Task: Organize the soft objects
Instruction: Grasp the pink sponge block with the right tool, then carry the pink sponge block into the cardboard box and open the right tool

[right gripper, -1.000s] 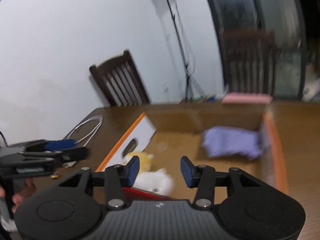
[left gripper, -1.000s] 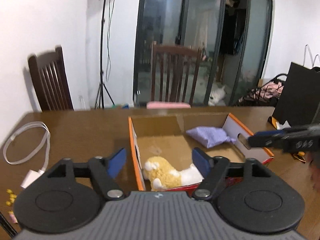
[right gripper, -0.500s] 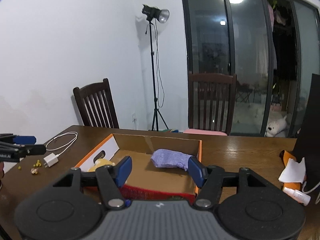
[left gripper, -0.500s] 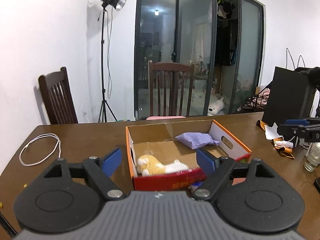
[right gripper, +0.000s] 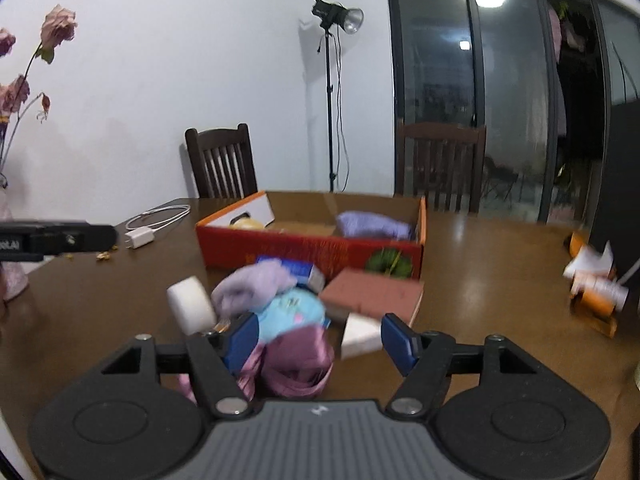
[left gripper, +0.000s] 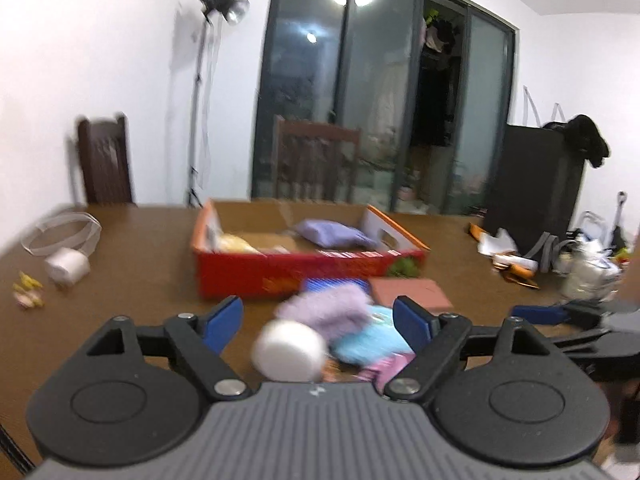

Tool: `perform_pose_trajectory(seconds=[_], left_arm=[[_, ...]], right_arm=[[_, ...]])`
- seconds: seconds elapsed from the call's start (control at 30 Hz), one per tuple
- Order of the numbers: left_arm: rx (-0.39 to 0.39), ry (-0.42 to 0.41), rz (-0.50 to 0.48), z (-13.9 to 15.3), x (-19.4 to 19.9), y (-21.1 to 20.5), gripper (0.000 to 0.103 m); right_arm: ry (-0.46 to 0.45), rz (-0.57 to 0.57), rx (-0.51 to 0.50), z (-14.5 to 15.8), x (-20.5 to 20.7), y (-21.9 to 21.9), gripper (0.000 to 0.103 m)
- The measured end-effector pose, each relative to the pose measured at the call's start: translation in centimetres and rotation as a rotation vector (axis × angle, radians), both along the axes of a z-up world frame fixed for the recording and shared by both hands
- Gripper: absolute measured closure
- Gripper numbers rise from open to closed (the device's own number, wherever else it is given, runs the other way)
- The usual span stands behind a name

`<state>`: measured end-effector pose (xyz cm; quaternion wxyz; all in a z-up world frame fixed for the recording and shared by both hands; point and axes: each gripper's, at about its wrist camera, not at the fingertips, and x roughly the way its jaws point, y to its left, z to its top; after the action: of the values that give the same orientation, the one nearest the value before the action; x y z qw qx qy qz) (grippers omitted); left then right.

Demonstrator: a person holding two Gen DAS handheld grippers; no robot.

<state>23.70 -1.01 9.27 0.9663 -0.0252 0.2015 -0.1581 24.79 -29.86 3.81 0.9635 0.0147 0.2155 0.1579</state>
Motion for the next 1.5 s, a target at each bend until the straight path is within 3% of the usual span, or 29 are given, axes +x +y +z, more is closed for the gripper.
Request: perform_pose_trajectory(seconds=[0.1,0.17,0.2,0.3,0.37,0.5,0.57,0.8,0.87,0.97,1.17,1.3,1.5], left_arm=[[0.007,0.038,-0.054,-0.5,2.1,-2.7,0.043],[-0.027,0.082,-0.122,-0.8,4.3,-4.5,0.059],[-0.037,0.117,-0.147,-1.1,5.6,-5.5,0.061],[-0.009,0.189,-0.172,-2.5,9.7,-8.9,0.063],[0.025,0.231,-0.132,-3.4,12.1,-10.7,0.062],[0.041,0.322,-0.098,-5.0,16.2,-12.2,0.061],[0.022,0.365,-0.105,-5.6,17.5,-12.5,0.061],[-0.002,0.38,-0.109,-6.0,18.9,-13.1,0.063],[-0.001,0.377,-0.106,-5.8,18.8,-13.3,0.069],[-0.052,0.344,-0.118,-4.3,17.8,-12.7,0.07],[-0.044,0.147,-0.171,1.1,10.1,-10.7,0.069],[-0.091,0.175,-0.196,0.6,3.9,-7.2,0.068],[-0.105,0.309,-0.167,-4.0,-3.5,-3.3,0.067]], right_arm=[[0.027,-0.011,0.029,-0.8,1.0,-1.0,0.036],[0.039,-0.048,0.054,-1.3,2.4,-2.0,0.037],[0.043,-0.063,0.081,-1.4,3.2,-2.6,0.037],[0.084,-0.083,0.22,-2.4,6.6,-4.8,0.042],[0.132,-0.098,0.277,-3.2,9.5,-5.6,0.048],[0.183,-0.132,0.319,-4.7,13.3,-6.2,0.057],[0.202,-0.143,0.327,-5.3,14.6,-6.4,0.07],[0.229,-0.155,0.384,-6.5,14.9,-7.7,0.074],[0.229,-0.156,0.392,-6.4,15.0,-7.9,0.075],[0.179,-0.172,0.395,-5.5,14.1,-8.0,0.076],[0.015,-0.131,0.377,-0.2,8.4,-6.5,0.076],[0.003,-0.047,0.336,1.1,3.2,-4.8,0.076],[0.107,0.037,0.272,-1.4,-3.5,-0.8,0.075]])
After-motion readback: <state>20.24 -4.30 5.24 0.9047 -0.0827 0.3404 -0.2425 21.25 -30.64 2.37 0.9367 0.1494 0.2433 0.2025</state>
